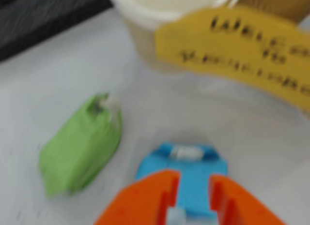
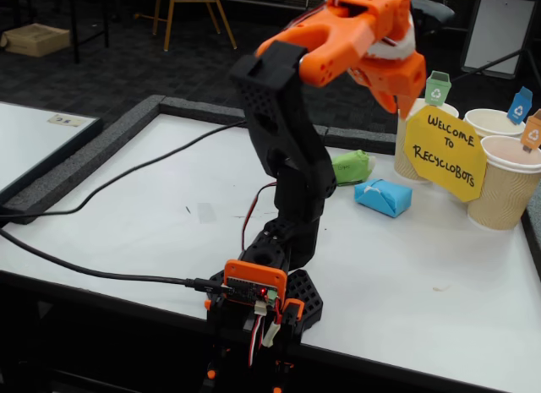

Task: Sort rubbish by color.

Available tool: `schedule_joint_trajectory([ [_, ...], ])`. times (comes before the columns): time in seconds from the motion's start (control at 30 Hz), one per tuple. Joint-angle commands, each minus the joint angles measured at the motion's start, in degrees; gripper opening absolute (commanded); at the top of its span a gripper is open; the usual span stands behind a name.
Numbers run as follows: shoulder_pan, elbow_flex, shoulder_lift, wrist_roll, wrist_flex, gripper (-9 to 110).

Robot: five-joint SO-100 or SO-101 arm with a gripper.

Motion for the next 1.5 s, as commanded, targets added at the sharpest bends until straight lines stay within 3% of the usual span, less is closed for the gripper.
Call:
schedule_joint_trajectory([
  [0.0, 1.93, -3.43, -1.67, 5.54, -9.58, 0],
  [0.23, 0.18, -3.43, -5.63, 23.03, -18.98, 0],
  [0.83, 1.49, -3.87, -9.84, 74.71, -14.50, 0],
  [1.23, 3.60, -6.86, -19.16, 83.32, -8.44, 0],
  [1.47, 4.22, -13.89, -19.34, 83.32, 4.31, 0],
])
